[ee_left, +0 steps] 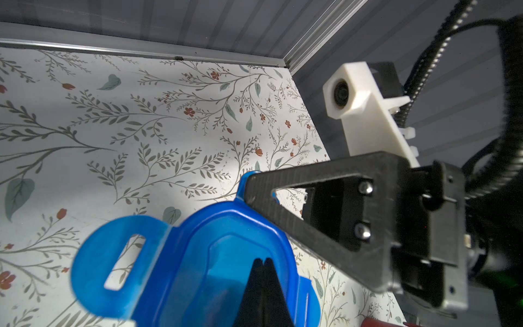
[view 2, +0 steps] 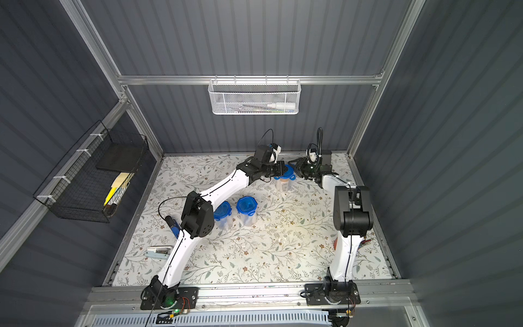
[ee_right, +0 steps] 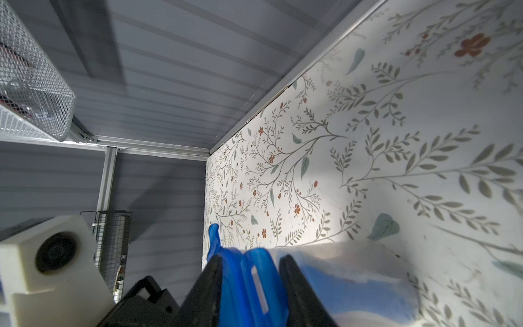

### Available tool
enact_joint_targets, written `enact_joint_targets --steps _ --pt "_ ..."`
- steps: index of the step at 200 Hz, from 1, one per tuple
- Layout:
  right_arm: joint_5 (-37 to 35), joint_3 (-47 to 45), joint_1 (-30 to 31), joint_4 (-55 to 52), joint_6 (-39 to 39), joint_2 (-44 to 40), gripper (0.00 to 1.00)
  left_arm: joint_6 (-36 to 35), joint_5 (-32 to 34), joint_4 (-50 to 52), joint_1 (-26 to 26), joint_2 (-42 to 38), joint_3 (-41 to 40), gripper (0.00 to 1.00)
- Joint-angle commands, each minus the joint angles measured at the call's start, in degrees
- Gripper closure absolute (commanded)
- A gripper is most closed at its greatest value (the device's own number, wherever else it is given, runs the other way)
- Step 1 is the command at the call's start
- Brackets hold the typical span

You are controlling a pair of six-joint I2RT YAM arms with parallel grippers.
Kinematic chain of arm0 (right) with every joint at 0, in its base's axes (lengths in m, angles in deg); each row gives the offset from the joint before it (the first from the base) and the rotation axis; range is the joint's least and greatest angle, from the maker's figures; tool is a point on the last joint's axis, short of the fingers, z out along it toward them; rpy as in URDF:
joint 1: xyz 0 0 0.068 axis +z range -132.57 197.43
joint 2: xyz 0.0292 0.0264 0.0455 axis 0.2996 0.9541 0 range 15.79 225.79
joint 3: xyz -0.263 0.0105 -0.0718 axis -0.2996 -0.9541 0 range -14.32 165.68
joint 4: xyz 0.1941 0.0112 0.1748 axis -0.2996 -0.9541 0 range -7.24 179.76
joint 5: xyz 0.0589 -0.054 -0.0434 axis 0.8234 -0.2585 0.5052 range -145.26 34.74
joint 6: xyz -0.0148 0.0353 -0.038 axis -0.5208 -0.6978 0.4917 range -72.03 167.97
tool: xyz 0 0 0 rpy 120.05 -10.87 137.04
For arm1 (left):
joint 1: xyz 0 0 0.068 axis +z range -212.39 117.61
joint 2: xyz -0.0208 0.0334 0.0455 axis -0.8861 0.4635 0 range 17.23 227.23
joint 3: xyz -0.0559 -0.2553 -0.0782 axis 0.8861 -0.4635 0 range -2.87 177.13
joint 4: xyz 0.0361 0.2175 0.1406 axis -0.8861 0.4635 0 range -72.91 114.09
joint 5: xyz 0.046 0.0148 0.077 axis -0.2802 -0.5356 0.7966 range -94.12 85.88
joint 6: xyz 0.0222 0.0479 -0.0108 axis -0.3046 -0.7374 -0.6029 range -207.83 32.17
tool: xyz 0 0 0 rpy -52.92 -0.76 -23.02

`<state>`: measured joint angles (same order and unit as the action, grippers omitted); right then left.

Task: Take out toiletry kits
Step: Open the lid of the container.

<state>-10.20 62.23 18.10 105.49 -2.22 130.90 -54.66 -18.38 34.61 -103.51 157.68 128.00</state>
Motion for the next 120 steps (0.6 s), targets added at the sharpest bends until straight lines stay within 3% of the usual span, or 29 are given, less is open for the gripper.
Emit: enact_joint_targets --steps 1,42,120 --pt "1.26 0.16 0.66 6.6 -2.51 0.12 0.78 -1.11 0.4 13.07 0.21 4.03 -3.42 1.0" --pt "0.82 -1.1 0.82 7.45 -1.68 -1.62 0.97 -1.29 0.58 12.94 0.23 3.1 -3.7 1.0" --pt "-0.05 -2.85 0.78 4.23 1.44 -6.35 0.99 -1.09 0.44 11.57 0.17 -5.52 -7.87 1.0"
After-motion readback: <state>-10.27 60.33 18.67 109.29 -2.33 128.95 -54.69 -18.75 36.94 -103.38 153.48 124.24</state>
